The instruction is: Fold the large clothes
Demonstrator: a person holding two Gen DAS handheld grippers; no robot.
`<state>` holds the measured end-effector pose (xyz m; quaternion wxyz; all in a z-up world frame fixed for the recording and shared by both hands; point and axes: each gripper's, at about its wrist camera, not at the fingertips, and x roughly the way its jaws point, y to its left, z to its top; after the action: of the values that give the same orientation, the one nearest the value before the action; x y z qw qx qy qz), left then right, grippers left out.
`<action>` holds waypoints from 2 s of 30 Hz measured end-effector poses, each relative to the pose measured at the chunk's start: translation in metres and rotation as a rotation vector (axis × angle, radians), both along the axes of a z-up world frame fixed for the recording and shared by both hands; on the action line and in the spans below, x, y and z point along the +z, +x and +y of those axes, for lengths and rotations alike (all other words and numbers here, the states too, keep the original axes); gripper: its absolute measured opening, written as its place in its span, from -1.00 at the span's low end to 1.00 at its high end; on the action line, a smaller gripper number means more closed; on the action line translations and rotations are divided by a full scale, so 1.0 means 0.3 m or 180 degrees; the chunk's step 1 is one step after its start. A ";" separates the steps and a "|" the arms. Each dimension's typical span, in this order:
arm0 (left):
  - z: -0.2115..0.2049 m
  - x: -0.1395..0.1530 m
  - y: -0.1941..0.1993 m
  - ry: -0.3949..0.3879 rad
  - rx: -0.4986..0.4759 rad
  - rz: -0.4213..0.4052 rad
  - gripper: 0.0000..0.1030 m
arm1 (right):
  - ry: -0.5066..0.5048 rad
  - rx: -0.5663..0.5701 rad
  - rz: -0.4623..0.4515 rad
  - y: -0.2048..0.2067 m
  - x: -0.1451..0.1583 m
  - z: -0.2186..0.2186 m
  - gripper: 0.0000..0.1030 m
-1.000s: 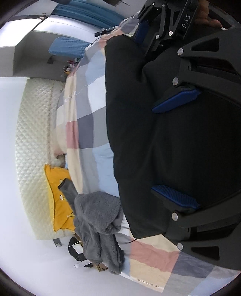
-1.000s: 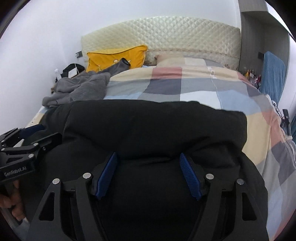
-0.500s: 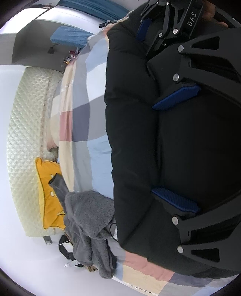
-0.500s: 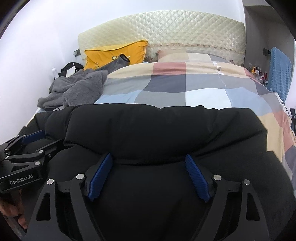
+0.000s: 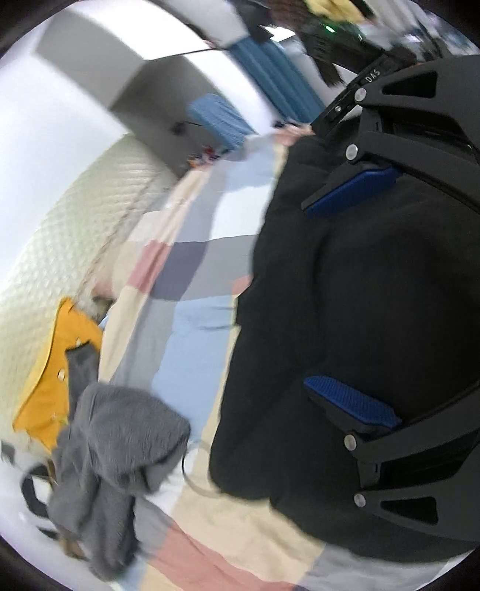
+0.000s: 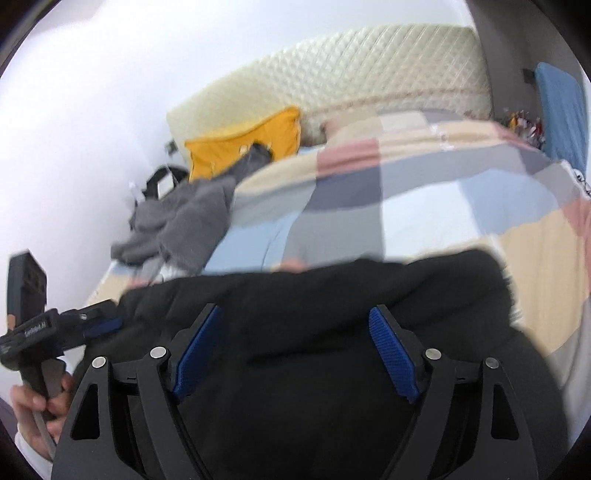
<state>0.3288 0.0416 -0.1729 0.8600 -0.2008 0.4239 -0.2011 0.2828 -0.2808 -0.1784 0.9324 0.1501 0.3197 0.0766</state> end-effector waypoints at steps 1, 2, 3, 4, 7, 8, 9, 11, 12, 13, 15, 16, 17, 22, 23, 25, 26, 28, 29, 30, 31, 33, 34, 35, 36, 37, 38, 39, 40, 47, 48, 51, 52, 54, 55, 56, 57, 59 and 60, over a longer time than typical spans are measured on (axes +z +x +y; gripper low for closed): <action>0.031 0.004 0.005 -0.0024 0.0038 0.0036 0.70 | -0.0033 -0.0048 -0.0020 -0.005 0.018 -0.030 0.57; 0.066 0.005 0.011 -0.0067 0.0080 0.0092 0.70 | -0.0073 -0.0103 -0.0022 -0.009 0.029 -0.063 0.57; 0.120 0.003 0.018 -0.0142 0.0174 0.0168 0.70 | -0.0096 -0.0158 -0.0006 -0.010 0.033 -0.088 0.58; 0.153 0.001 0.022 -0.0150 0.0242 0.0190 0.70 | -0.0098 -0.0197 0.0034 -0.010 0.032 -0.121 0.60; 0.255 -0.032 0.047 0.0019 0.0556 0.0338 0.70 | -0.0004 -0.0396 0.0195 -0.013 -0.003 -0.226 0.67; 0.281 -0.052 0.058 0.0047 0.0619 0.0430 0.70 | 0.0059 -0.0499 0.0248 -0.016 -0.017 -0.265 0.73; 0.315 -0.084 0.070 0.0082 0.0697 0.0544 0.70 | 0.0144 -0.0605 0.0309 -0.020 -0.035 -0.306 0.80; 0.354 -0.136 0.089 0.0159 0.0839 0.0742 0.70 | 0.0285 -0.0753 0.0455 -0.026 -0.072 -0.376 0.86; 0.375 -0.170 0.095 0.0148 0.0869 0.0881 0.70 | 0.0316 -0.0811 0.0508 -0.029 -0.089 -0.405 0.87; 0.386 -0.207 0.108 0.0077 0.0852 0.1027 0.70 | 0.0353 -0.0868 0.0557 -0.030 -0.108 -0.435 0.87; 0.394 -0.266 0.119 -0.0143 0.0799 0.1256 0.70 | 0.0539 -0.0942 0.0653 -0.030 -0.151 -0.487 0.91; 0.388 -0.288 0.123 -0.0281 0.0735 0.1335 0.70 | 0.0730 -0.0942 0.0731 -0.027 -0.186 -0.513 0.91; 0.375 -0.303 0.126 -0.0384 0.0669 0.1384 0.70 | 0.0923 -0.0923 0.0803 -0.022 -0.219 -0.527 0.91; 0.336 -0.306 0.127 -0.0658 0.0428 0.1387 0.70 | 0.1199 -0.0757 0.1122 0.013 -0.321 -0.529 0.91; 0.330 -0.302 0.127 -0.0699 0.0396 0.1372 0.70 | 0.1272 -0.0741 0.1130 0.016 -0.333 -0.532 0.91; 0.317 -0.285 0.127 -0.0714 0.0362 0.1323 0.68 | 0.1502 -0.0641 0.1119 0.018 -0.354 -0.535 0.91; 0.314 -0.281 0.127 -0.0714 0.0361 0.1303 0.66 | 0.1522 -0.0567 0.1069 0.020 -0.349 -0.525 0.91; 0.306 -0.265 0.126 -0.0739 0.0330 0.1228 0.44 | 0.1381 -0.0397 0.0951 0.026 -0.310 -0.492 0.84; 0.298 -0.249 0.121 -0.0700 0.0322 0.1181 0.28 | 0.1235 -0.0356 0.0884 0.028 -0.283 -0.471 0.52; 0.294 -0.237 0.121 -0.0639 0.0329 0.1129 0.16 | 0.1075 -0.0279 0.0787 0.026 -0.243 -0.440 0.24; 0.290 -0.225 0.118 -0.0574 0.0344 0.1073 -0.17 | 0.0981 -0.0264 0.0739 0.023 -0.219 -0.426 0.09; 0.284 -0.172 0.099 -0.0443 0.0377 0.0832 -0.55 | 0.0720 -0.0284 0.0607 0.008 -0.162 -0.393 -0.65; 0.286 -0.147 0.092 -0.0448 0.0385 0.0712 -0.77 | 0.0608 -0.0332 0.0484 -0.010 -0.127 -0.383 -0.72; 0.288 -0.116 0.088 -0.0480 0.0401 0.0563 -0.81 | 0.0580 -0.0368 0.0348 -0.029 -0.096 -0.382 -0.79; 0.291 -0.068 0.074 -0.0537 0.0401 0.0360 -0.82 | 0.0616 -0.0420 0.0134 -0.055 -0.052 -0.392 -0.81; 0.297 -0.034 0.062 -0.0575 0.0387 0.0216 -0.83 | 0.0673 -0.0458 -0.0008 -0.070 -0.024 -0.404 -0.82; 0.296 0.003 0.058 -0.0610 0.0372 0.0077 -0.84 | 0.0743 -0.0498 -0.0156 -0.084 0.006 -0.419 -0.83; 0.296 0.046 0.057 -0.0662 0.0348 -0.0079 -0.84 | 0.0773 -0.0523 -0.0254 -0.091 0.027 -0.430 -0.83; 0.296 0.066 0.059 -0.0669 0.0342 -0.0139 -0.85 | 0.0762 -0.0556 -0.0362 -0.093 0.048 -0.436 -0.83; 0.208 0.031 0.219 -0.0095 0.0467 0.0008 -0.85 | 0.0472 -0.0840 0.0006 0.062 -0.025 -0.474 -0.85; 0.207 -0.003 0.235 -0.0042 0.0478 0.0078 -0.85 | 0.0436 -0.0858 0.0100 0.071 -0.058 -0.482 -0.85; 0.216 -0.134 0.281 -0.0011 0.0457 0.0409 -0.85 | 0.0558 -0.0928 0.0443 0.115 -0.168 -0.525 -0.86; 0.216 -0.159 0.288 -0.0003 0.0449 0.0470 -0.84 | 0.0566 -0.0928 0.0502 0.112 -0.194 -0.530 -0.86; 0.219 -0.196 0.288 0.0027 0.0456 0.0549 -0.84 | 0.0483 -0.0909 0.0601 0.118 -0.231 -0.528 -0.87; 0.216 -0.199 0.283 0.0084 0.0458 0.0543 -0.84 | 0.0422 -0.0903 0.0642 0.120 -0.246 -0.524 -0.87; 0.210 -0.198 0.279 0.0200 0.0456 0.0509 -0.84 | 0.0374 -0.0888 0.0691 0.122 -0.262 -0.517 -0.87; 0.200 -0.192 0.274 0.0288 0.0450 0.0477 -0.84 | 0.0324 -0.0879 0.0744 0.124 -0.278 -0.512 -0.87; 0.186 -0.194 0.264 0.0413 0.0429 0.0461 -0.84 | 0.0267 -0.0864 0.0828 0.128 -0.308 -0.504 -0.87; 0.179 -0.198 0.260 0.0455 0.0416 0.0465 -0.84 | 0.0257 -0.0855 0.0857 0.129 -0.318 -0.504 -0.88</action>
<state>0.4066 0.0954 -0.2322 0.8502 -0.1802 0.4848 -0.0987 0.3215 -0.4318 -0.2739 0.8763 0.2376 0.4153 -0.0566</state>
